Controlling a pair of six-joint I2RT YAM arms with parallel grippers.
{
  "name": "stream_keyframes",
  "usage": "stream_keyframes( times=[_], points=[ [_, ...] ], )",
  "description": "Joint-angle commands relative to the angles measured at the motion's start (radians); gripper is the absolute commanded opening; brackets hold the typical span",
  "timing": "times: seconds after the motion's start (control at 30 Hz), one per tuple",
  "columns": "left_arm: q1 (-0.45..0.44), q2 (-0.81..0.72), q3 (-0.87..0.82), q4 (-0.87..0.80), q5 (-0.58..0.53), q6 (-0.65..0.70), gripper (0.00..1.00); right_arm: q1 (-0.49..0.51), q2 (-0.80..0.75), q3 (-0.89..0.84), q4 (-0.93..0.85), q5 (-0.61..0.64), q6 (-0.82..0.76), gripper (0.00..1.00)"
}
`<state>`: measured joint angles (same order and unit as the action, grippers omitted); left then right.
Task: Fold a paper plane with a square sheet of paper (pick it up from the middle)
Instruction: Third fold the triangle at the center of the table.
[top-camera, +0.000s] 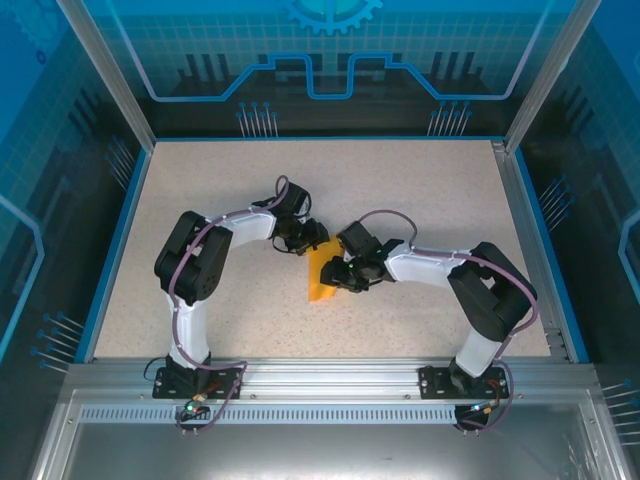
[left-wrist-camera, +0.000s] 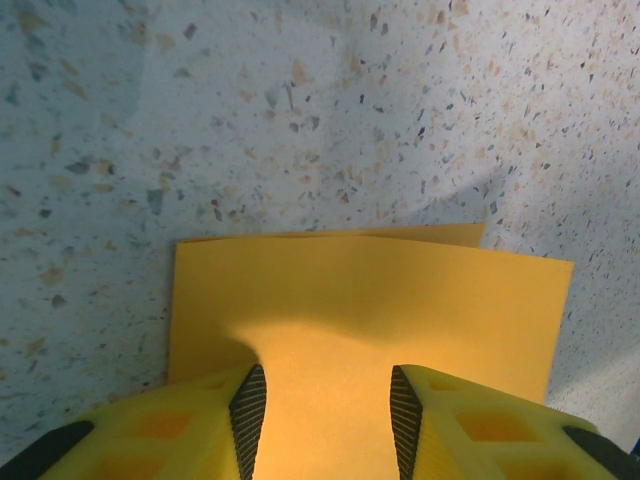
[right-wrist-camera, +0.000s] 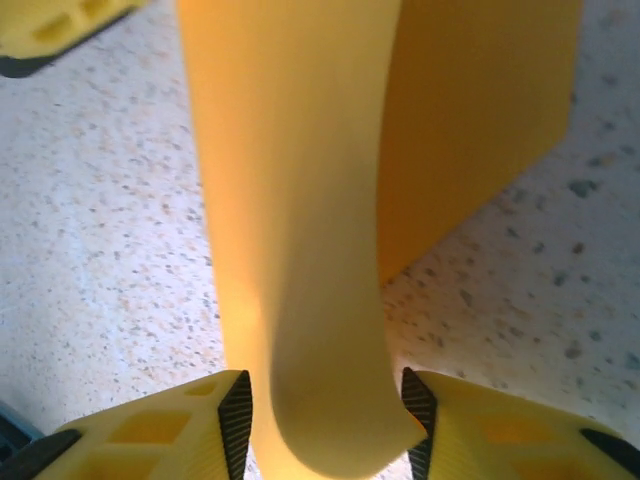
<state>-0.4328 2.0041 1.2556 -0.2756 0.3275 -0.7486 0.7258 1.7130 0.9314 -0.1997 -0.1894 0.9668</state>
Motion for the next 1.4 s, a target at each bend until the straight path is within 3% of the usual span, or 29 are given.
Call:
stream_keyframes(
  times=[0.0,0.37,0.57,0.73,1.0,1.37],
  points=[
    [0.006,0.022,-0.014,-0.066,0.004,0.027,0.42,-0.02,0.007,0.023,0.023,-0.01,-0.026,0.49],
    [0.006,0.022,-0.008,-0.068,0.002,0.031,0.42,-0.11,0.075,0.065,0.053,-0.134,-0.078,0.51],
    [0.005,0.016,-0.008,-0.055,0.014,0.04,0.42,-0.127,0.096,0.039,0.075,-0.136,-0.071,0.41],
    [0.005,0.018,0.0,-0.028,0.048,0.064,0.42,-0.156,0.103,0.046,0.07,-0.153,-0.11,0.24],
    [0.005,0.008,0.054,-0.043,0.082,0.124,0.43,-0.181,0.127,0.036,0.11,-0.182,-0.097,0.08],
    [0.0,-0.17,-0.045,0.031,0.079,0.168,0.54,-0.18,0.039,-0.101,0.261,-0.101,0.07,0.05]
  ],
)
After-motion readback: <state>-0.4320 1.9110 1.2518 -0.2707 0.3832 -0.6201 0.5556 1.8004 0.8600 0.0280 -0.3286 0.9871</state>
